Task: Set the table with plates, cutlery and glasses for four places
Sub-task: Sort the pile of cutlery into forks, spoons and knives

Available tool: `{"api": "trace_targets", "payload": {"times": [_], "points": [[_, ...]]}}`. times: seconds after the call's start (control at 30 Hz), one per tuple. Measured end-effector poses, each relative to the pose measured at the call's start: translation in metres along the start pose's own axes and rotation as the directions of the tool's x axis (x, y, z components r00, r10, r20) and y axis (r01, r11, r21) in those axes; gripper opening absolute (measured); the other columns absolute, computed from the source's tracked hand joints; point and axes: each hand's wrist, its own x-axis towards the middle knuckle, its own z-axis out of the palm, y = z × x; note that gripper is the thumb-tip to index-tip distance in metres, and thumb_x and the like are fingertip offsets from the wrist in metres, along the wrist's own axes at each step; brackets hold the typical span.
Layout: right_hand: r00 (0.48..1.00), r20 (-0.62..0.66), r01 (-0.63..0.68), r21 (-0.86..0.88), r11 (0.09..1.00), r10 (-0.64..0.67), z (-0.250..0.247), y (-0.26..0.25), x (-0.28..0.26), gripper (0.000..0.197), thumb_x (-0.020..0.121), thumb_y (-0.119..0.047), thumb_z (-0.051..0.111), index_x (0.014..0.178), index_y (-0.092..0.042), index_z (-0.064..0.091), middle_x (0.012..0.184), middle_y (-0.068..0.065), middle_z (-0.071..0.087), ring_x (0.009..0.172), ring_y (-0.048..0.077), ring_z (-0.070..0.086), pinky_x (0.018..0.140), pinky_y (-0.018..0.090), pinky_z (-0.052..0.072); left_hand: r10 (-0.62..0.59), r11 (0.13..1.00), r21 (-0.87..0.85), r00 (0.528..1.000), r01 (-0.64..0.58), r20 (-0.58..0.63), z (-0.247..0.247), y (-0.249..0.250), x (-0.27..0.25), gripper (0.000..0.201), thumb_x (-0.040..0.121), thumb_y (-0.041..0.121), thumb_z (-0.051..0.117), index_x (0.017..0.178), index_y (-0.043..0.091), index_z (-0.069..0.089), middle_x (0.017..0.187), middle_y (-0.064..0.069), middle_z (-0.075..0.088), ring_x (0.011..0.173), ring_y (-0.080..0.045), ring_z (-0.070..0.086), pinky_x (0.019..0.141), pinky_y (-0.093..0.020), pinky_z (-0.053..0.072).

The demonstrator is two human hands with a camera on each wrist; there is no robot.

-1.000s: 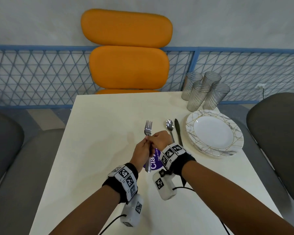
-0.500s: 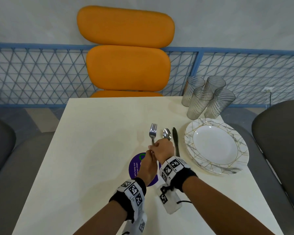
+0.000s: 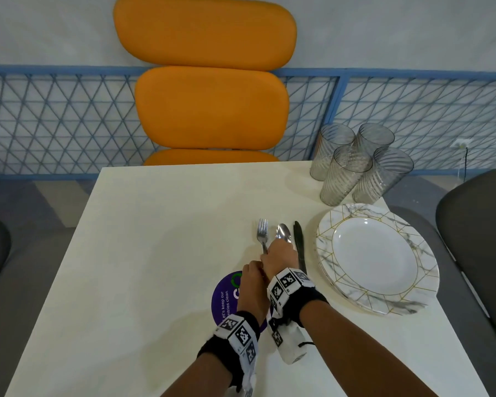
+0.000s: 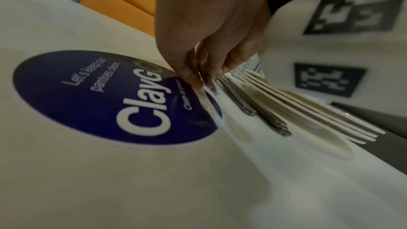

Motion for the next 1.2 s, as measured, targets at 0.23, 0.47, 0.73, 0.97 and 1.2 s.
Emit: {"api": "trace_targets", "payload": {"times": [0.23, 0.47, 0.73, 0.97, 1.2], "points": [[0.999, -0.014, 0.041, -0.027, 0.999, -0.042, 0.001, 0.001, -0.002, 0.012, 0.091, -0.007, 0.050, 0.099, -0.004, 0.058, 0.108, 0.014, 0.064, 0.104, 0.027, 0.061, 0.086, 0.032, 0.051, 0.066, 0.982, 0.177, 0.998, -0.065, -0.004, -0.011, 0.003, 0.005, 0.008, 0.093, 0.020, 0.051, 0.095, 0.013, 0.046, 0.092, -0.001, 0.045, 0.081, -0.014, 0.042, 0.069, -0.017, 0.030], [0.998, -0.018, 0.064, -0.060, 0.996, -0.065, 0.003, 0.002, -0.005, 0.017, 0.091, -0.007, 0.050, 0.107, -0.004, 0.055, 0.110, 0.013, 0.063, 0.104, 0.027, 0.061, 0.083, 0.031, 0.049, 0.053, 0.984, 0.169, 0.998, -0.056, 0.022, -0.011, -0.002, 0.008, 0.014, 0.091, 0.019, 0.054, 0.086, 0.011, 0.044, 0.086, -0.003, 0.050, 0.074, -0.016, 0.045, 0.055, -0.016, 0.030], [0.959, -0.199, 0.205, 0.004, 0.979, -0.200, -0.023, 0.016, -0.018, 0.039, 0.091, -0.042, 0.046, 0.117, -0.013, 0.047, 0.111, 0.004, 0.063, 0.097, 0.027, 0.063, 0.077, 0.032, 0.047, -0.023, 0.999, -0.042, 0.996, 0.019, -0.090, -0.008, 0.006, 0.005, 0.024, 0.092, 0.014, 0.051, 0.111, 0.000, 0.050, 0.100, -0.009, 0.054, 0.095, -0.027, 0.055, 0.078, -0.029, 0.044], [0.875, -0.484, 0.205, 0.323, 0.924, -0.025, -0.108, 0.096, 0.004, 0.012, 0.087, -0.016, 0.054, 0.096, -0.011, 0.060, 0.084, 0.003, 0.059, 0.091, 0.027, 0.057, 0.078, 0.037, 0.046, 0.211, 0.951, -0.214, 0.975, -0.223, -0.076, 0.022, 0.047, -0.016, 0.008, 0.095, 0.006, 0.046, 0.096, 0.014, 0.046, 0.089, 0.002, 0.048, 0.069, -0.005, 0.051, 0.063, -0.010, 0.042], [0.892, -0.416, -0.073, 0.255, 0.964, 0.178, -0.150, 0.198, 0.050, 0.019, 0.085, -0.016, 0.055, 0.097, -0.018, 0.070, 0.121, 0.010, 0.061, 0.114, 0.036, 0.047, 0.099, 0.037, 0.031, -0.046, 0.972, -0.221, 0.988, 0.078, 0.149, 0.079, 0.076, -0.015, 0.051, 0.091, 0.011, 0.054, 0.135, 0.009, 0.028, 0.130, -0.017, 0.045, 0.113, -0.027, 0.052, 0.099, -0.039, 0.046]]}}
